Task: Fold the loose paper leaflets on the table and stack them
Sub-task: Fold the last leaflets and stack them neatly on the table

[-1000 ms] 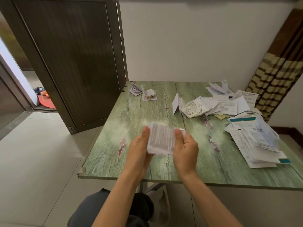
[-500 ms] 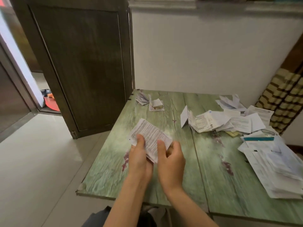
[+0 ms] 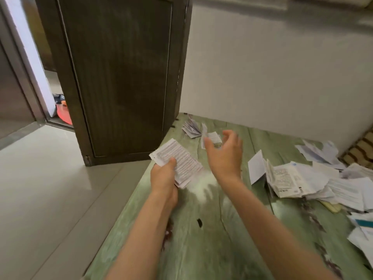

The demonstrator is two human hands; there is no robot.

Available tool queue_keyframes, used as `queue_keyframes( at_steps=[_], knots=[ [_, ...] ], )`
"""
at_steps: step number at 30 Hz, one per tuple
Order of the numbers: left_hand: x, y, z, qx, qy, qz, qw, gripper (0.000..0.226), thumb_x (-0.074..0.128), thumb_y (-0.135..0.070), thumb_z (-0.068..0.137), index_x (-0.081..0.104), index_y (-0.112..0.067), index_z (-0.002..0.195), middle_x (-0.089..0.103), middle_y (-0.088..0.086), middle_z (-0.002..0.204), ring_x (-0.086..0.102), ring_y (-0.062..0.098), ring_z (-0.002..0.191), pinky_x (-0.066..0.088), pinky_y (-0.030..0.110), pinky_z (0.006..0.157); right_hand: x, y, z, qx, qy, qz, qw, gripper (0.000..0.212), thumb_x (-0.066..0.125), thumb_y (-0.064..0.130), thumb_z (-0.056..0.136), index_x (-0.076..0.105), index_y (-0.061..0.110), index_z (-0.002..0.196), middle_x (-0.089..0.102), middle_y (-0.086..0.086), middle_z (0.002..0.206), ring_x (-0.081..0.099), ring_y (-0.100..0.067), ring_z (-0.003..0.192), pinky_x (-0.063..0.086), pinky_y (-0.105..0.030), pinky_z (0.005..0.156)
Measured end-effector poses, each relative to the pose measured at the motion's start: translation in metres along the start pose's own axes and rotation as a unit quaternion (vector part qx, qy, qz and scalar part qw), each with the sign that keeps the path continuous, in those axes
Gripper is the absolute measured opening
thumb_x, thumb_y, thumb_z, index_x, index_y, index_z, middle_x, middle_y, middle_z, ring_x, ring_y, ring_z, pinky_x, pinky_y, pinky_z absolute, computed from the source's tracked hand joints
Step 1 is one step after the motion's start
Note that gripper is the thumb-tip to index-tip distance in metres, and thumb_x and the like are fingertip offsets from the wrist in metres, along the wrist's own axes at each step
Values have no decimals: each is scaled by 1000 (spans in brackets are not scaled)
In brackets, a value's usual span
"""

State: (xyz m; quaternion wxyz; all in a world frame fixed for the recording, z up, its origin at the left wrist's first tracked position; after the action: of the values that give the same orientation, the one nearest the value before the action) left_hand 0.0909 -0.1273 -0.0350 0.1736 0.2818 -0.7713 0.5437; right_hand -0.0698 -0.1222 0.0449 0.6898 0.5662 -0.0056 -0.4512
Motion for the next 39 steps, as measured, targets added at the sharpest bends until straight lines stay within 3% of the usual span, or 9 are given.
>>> queue_keyframes(
  at_steps=[4, 12, 17, 20, 24, 28, 31, 34, 39],
  knots=[
    [-3, -6, 10, 1, 20, -1, 1000, 21, 45, -4, 97, 54, -7, 115, 65, 7, 97, 63, 21, 82, 52, 35, 70, 54, 10, 73, -30, 29, -124, 991, 79, 59, 49, 86, 22, 9, 144, 25, -14, 148, 26, -30, 136, 24, -41, 111],
    [0, -4, 8, -48, 46, -26, 997, 19, 46, -6, 97, 58, -9, 112, 69, 11, 102, 67, 25, 89, 54, 43, 80, 83, -60, 109, 170, 77, -212, 959, 52, 43, 29, 97, 31, 3, 140, 31, -22, 145, 32, -35, 133, 27, -41, 107],
    [1, -1, 7, -62, 38, -32, 997, 19, 45, -6, 97, 57, -9, 112, 69, 11, 103, 67, 25, 90, 53, 43, 81, 89, -60, 104, 85, 91, -316, 940, 48, 45, 15, 94, 32, 3, 139, 38, -20, 141, 39, -33, 129, 33, -40, 102],
    [1, -1, 3, -56, 31, -15, 998, 16, 45, -6, 97, 58, -13, 104, 69, 10, 101, 67, 24, 88, 54, 43, 80, 94, -65, 102, 78, 105, -356, 925, 50, 49, 21, 95, 32, 4, 139, 37, -19, 143, 37, -33, 130, 31, -40, 104],
    [2, 0, -3, -49, 42, 18, 998, 17, 47, -6, 97, 60, -17, 96, 70, 8, 99, 67, 24, 89, 54, 41, 78, 86, -80, 112, 184, 113, -321, 922, 63, 58, 22, 91, 26, 4, 142, 31, -21, 144, 34, -34, 131, 32, -43, 104],
    [-2, -9, -7, -19, 34, 43, 998, 18, 47, -7, 97, 59, -20, 90, 70, 5, 93, 67, 21, 85, 54, 37, 77, 86, -96, 118, 257, 184, -280, 907, 78, 76, 38, 76, 39, 3, 134, 53, -14, 128, 56, -31, 113, 48, -37, 92],
    [1, -2, -12, -35, 25, 35, 998, 17, 48, -8, 97, 59, -20, 90, 70, 5, 90, 67, 21, 83, 54, 37, 75, 87, -96, 117, 235, 204, -280, 908, 66, 68, 39, 84, 41, 6, 135, 53, -9, 128, 54, -26, 114, 45, -31, 85],
    [10, 19, -19, -49, 28, 68, 996, 14, 49, -10, 96, 59, -19, 91, 70, 6, 92, 68, 22, 82, 56, 38, 72, 79, -99, 113, 221, 147, -213, 940, 40, 61, 22, 90, 51, 9, 126, 56, -9, 107, 55, -24, 94, 44, -29, 72],
    [4, 21, -27, 20, -10, 155, 988, 8, 52, -13, 95, 55, -18, 101, 66, 2, 97, 65, 17, 86, 53, 29, 67, 34, -70, 85, 141, 70, 12, 987, 28, 64, 13, 87, 62, 3, 112, 67, -15, 110, 65, -29, 96, 54, -43, 86]
  ],
)
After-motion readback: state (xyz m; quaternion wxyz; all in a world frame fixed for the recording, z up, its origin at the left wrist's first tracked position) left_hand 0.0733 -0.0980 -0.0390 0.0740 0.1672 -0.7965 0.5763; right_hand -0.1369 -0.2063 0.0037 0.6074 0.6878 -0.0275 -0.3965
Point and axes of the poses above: each hand's wrist, its own z-axis towards the middle knuckle, its own x-axis out of the palm, y = z × x, the point moved 9 cm from there along z, towards the middle knuckle
